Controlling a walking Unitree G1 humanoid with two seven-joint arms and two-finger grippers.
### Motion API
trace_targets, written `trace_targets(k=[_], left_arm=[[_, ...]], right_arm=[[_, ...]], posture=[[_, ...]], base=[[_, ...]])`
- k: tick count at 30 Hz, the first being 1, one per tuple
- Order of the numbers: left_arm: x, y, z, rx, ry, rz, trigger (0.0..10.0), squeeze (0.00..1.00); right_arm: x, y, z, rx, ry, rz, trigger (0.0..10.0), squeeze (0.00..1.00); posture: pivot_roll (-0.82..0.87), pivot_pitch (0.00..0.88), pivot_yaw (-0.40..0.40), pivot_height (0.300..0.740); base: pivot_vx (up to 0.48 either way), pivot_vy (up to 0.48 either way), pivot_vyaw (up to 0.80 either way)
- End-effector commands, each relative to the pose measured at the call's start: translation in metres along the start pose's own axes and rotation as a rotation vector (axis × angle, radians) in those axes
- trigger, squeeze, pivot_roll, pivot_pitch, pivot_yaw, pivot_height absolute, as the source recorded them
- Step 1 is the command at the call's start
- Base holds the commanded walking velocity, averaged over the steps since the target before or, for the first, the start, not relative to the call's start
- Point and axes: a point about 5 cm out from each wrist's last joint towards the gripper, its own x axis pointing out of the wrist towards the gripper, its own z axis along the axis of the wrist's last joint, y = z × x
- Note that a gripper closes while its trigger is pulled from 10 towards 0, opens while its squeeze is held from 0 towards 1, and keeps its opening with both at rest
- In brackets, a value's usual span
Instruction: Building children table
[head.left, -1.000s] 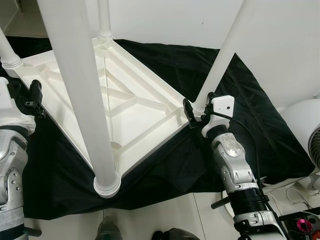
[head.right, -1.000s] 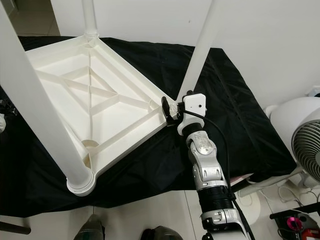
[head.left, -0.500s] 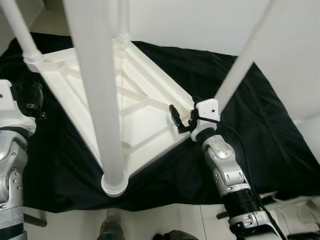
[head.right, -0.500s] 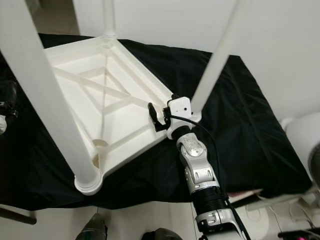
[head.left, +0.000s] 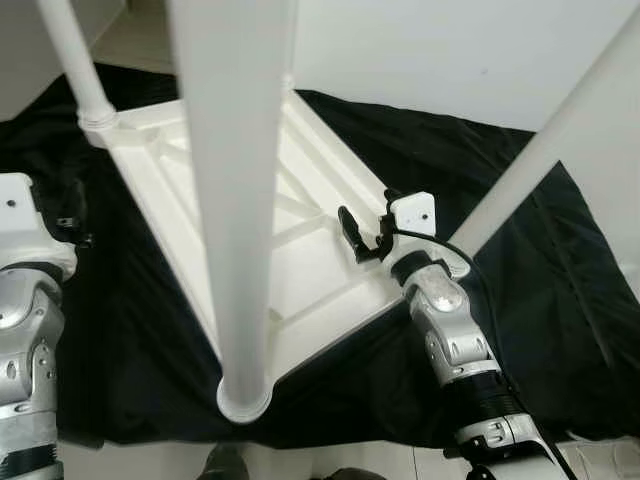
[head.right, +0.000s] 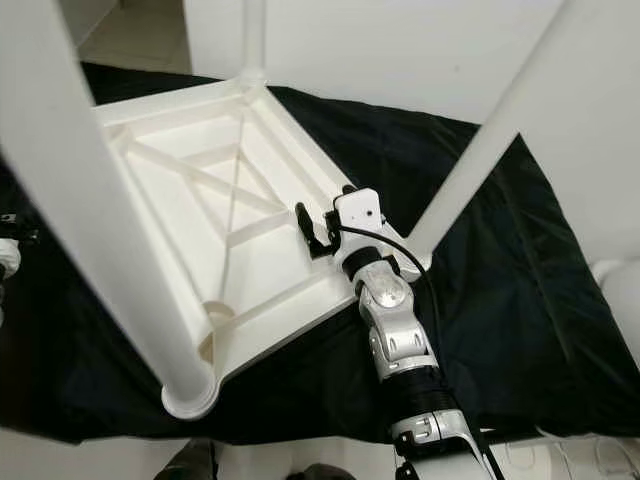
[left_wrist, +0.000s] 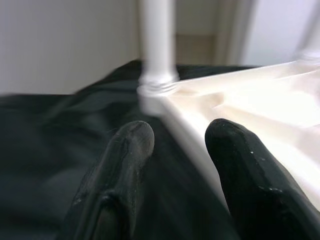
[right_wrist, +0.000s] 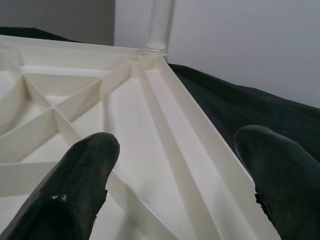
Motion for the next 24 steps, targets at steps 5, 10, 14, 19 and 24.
trace_targets(k=[5, 10, 14, 19, 24], left_arm=[[-0.002, -0.010, -0.016, -0.006, 0.060, -0.006, 10.0, 0.00], [-0.002, -0.009, -0.015, -0.040, 0.056, 0.017, 10.0, 0.00], [-0.001, -0.010, -0.011, -0.056, 0.045, 0.017, 10.0, 0.00], [-0.001, -0.011, -0.009, -0.052, 0.044, 0.009, 10.0, 0.00], [-0.002, -0.011, -0.011, -0.039, 0.072, 0.006, 10.0, 0.00]], right_arm=[[-0.004, -0.003, -0.009, 0.002, 0.041, -0.007, 10.0, 0.00], [-0.007, -0.008, -0.013, -0.009, 0.056, -0.018, 10.0, 0.00], [-0.007, -0.010, -0.013, -0.014, 0.052, -0.019, 10.0, 0.00], [-0.007, -0.012, -0.012, -0.020, 0.049, -0.035, 10.0, 0.00], [-0.007, -0.013, -0.013, -0.020, 0.045, -0.047, 10.0, 0.00]], posture=[[0.06, 0.081, -0.145, 0.740], [0.07, 0.082, -0.129, 0.740], [0.07, 0.080, -0.121, 0.740], [0.08, 0.078, -0.111, 0.740], [0.08, 0.074, -0.106, 0.740]], base=[[0.000, 0.000, 0.00], [0.000, 0.000, 0.11], [0.000, 0.000, 0.73], [0.000, 0.000, 0.80], [0.000, 0.000, 0.80]])
